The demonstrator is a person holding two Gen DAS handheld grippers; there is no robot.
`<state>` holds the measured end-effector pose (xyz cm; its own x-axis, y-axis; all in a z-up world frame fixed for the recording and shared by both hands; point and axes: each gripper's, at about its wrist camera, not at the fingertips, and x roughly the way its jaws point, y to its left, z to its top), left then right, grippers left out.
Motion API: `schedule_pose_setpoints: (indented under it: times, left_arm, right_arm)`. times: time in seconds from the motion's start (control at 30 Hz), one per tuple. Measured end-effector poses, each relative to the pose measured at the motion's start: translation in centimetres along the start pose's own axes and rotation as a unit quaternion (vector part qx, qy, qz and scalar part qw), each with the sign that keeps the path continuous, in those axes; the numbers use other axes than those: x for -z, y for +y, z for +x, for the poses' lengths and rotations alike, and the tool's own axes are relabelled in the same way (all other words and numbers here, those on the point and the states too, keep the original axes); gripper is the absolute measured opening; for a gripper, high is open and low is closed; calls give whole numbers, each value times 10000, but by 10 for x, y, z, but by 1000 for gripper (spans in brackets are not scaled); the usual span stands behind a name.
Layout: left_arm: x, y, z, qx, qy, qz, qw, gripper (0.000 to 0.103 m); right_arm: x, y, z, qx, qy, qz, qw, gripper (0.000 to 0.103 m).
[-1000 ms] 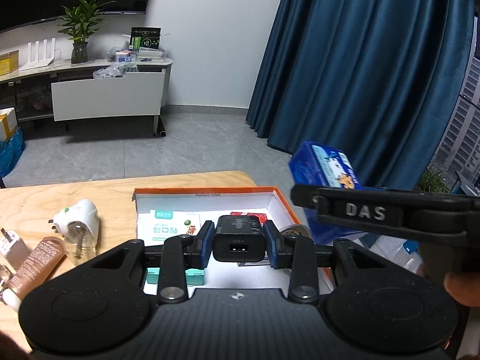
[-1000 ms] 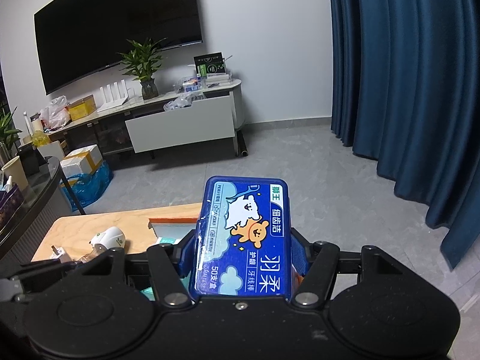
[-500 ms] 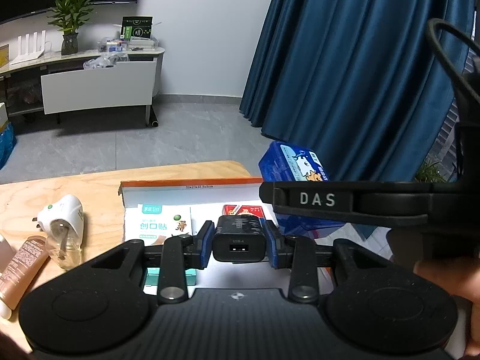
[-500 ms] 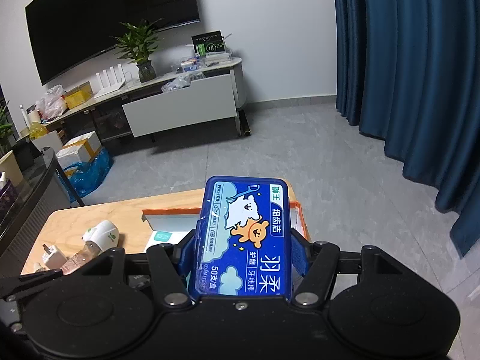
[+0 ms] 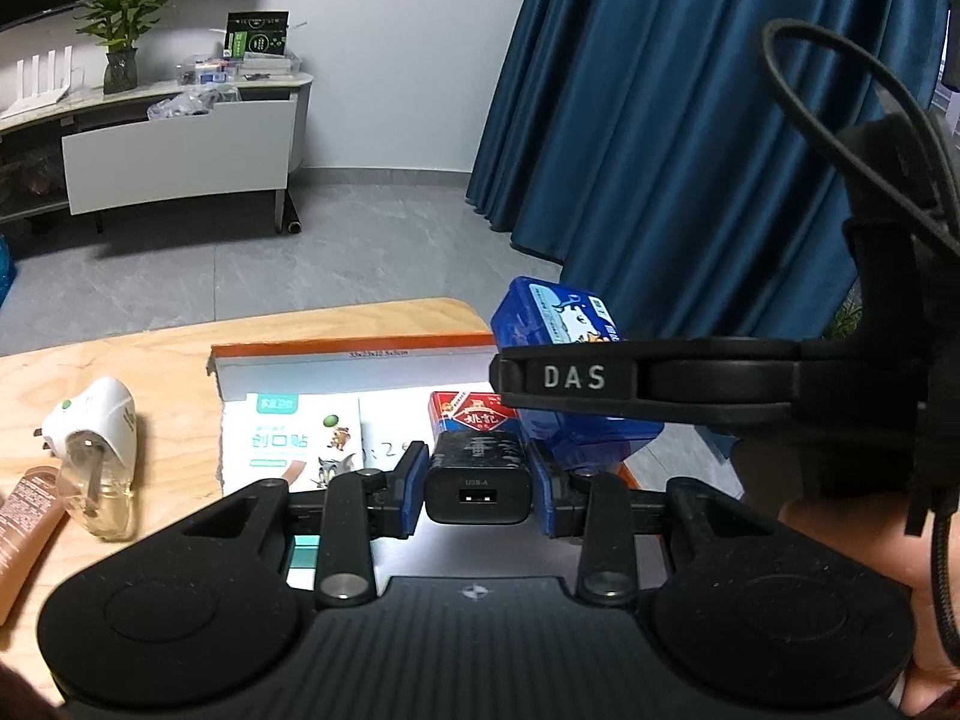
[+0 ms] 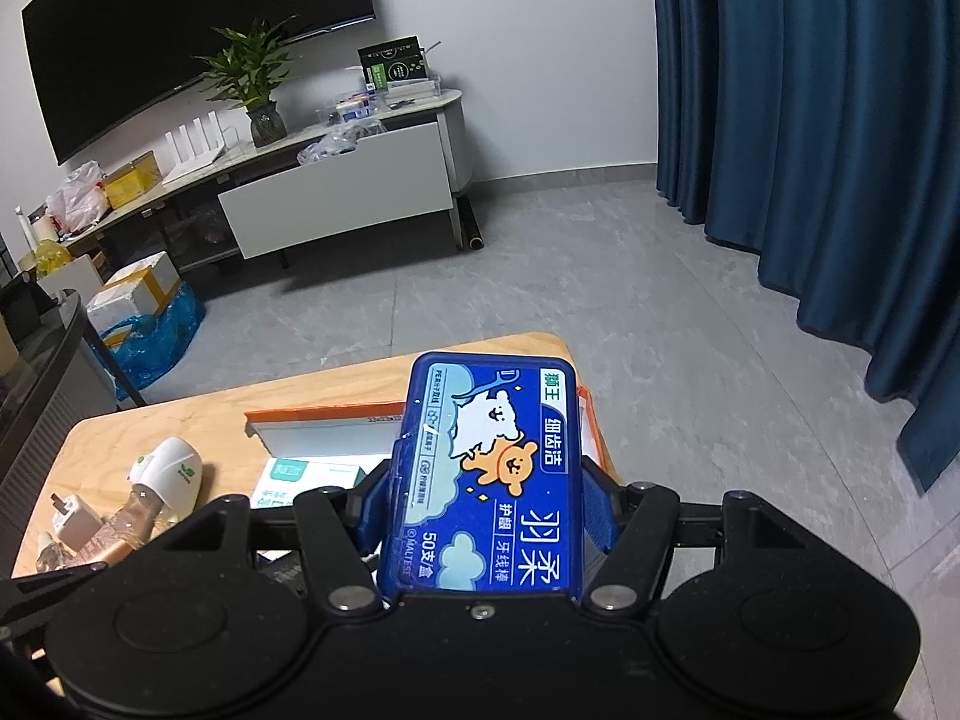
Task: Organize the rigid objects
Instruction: 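Open both tools to drop the charger and tin into the white box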
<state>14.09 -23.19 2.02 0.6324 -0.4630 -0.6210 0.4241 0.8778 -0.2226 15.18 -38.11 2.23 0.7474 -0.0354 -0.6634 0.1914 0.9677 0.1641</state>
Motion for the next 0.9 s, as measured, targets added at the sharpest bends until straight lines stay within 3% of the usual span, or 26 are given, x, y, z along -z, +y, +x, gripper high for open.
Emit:
schedule_pose_setpoints:
  times: [0.13,0.27,0.47,0.7,0.9]
  left_arm:
    - [2,-2,5,64,107,47,9999,38]
    - [3,-1,4,158,170,86,9997,57]
    - [4,3,-5,106,64,-15,9999,74]
    - [8,13,-27,-153,-166,-17,9997,82]
    - [18,36,-51,-339,-245,-277,9987,86]
  right_arm:
    - [0,0,6,54,24,-19,10000,76]
    - [4,1,7,53,21,-22,10000,79]
    - [7,2,-7,120,-258,40,9996,79]
    - [9,12,-38,179,-744,-16,9971,84]
    - [15,23,-55,-134,-805,80,9966,85]
